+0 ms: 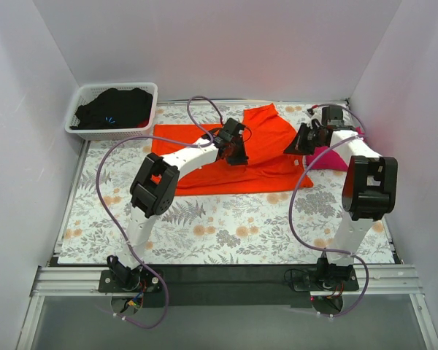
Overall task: Fold and stack the t-shirts
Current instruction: Fold the tshirt
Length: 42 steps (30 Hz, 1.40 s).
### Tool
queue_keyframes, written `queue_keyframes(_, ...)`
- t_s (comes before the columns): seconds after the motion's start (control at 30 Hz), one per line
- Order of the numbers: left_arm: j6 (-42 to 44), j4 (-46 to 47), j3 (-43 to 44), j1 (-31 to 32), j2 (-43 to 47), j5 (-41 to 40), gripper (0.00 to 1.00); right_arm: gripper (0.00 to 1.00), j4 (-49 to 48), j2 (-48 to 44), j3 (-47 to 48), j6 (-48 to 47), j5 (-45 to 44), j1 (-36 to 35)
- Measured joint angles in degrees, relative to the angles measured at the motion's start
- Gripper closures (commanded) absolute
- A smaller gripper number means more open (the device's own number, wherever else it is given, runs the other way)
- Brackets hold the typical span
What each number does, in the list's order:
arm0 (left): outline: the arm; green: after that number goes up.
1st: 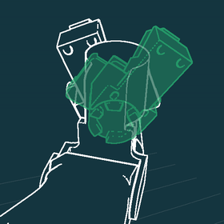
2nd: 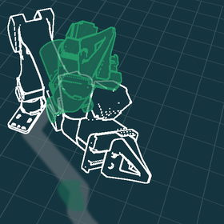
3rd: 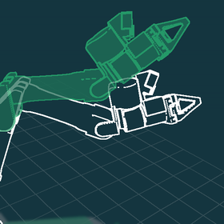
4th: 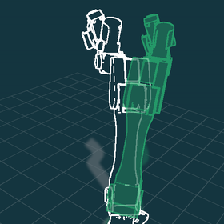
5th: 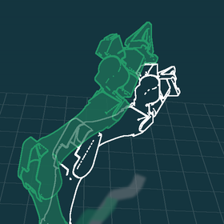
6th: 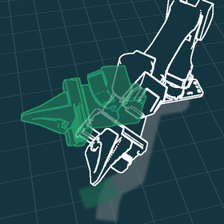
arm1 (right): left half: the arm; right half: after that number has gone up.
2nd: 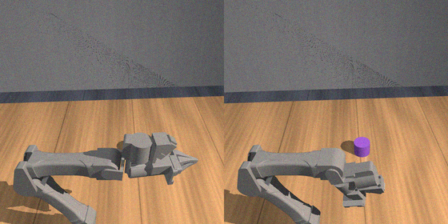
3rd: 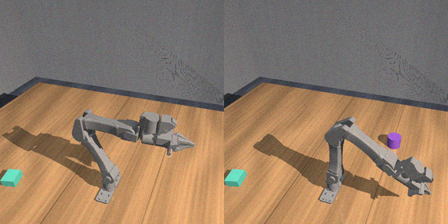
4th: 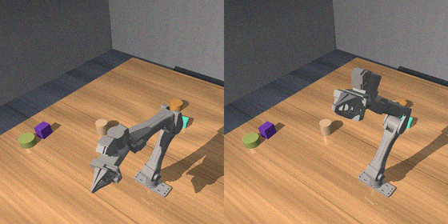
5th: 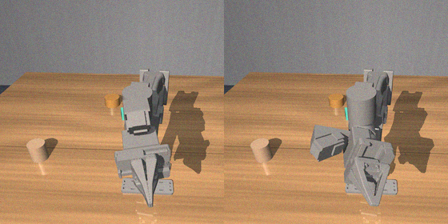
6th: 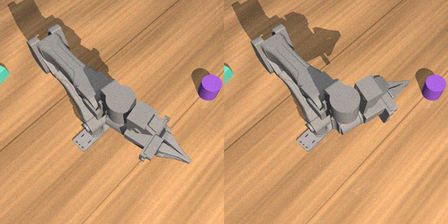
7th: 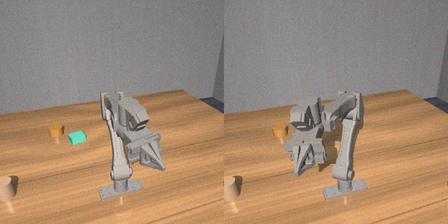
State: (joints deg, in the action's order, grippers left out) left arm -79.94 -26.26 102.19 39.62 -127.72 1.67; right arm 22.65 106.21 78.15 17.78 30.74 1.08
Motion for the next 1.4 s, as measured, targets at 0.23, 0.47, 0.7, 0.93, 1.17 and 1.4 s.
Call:
queue_keyframes(0.23, -1.0, 0.8, -0.5, -1.3, -1.6, 0.5, 0.92, 0.99, 0.1, 5.0, 1.1, -0.8, 0.9, -0.2)
queue_keyframes(0.47, -1.5, 2.3, -0.5, -1.5, -1.6, 0.7, 0.92, 0.98, -0.2, 6.7, 7.7, -1.7, 2.2, -1.2)
queue_keyframes(0.7, -1.5, 3.2, -2.0, -1.6, -1.6, 0.7, 0.92, 0.97, -0.5, 10.3, 11.1, -2.8, 2.9, -3.0)
queue_keyframes(0.93, -2.2, 2.8, -3.5, -1.6, -1.6, 0.4, 0.92, 0.96, -0.5, 13.4, 12.5, -4.5, 2.9, -4.0)
queue_keyframes(1.17, -2.8, 2.9, -3.6, -1.6, -1.6, 0.1, 0.91, 0.94, -0.5, 14.3, 13.2, -5.4, 2.9, -4.0)
queue_keyframes(1.4, -3.7, 3.4, -4.5, -1.7, -1.6, -1.8, 0.81, 0.87, -0.5, 16.8, 15.0, -5.5, 2.9, -4.0)
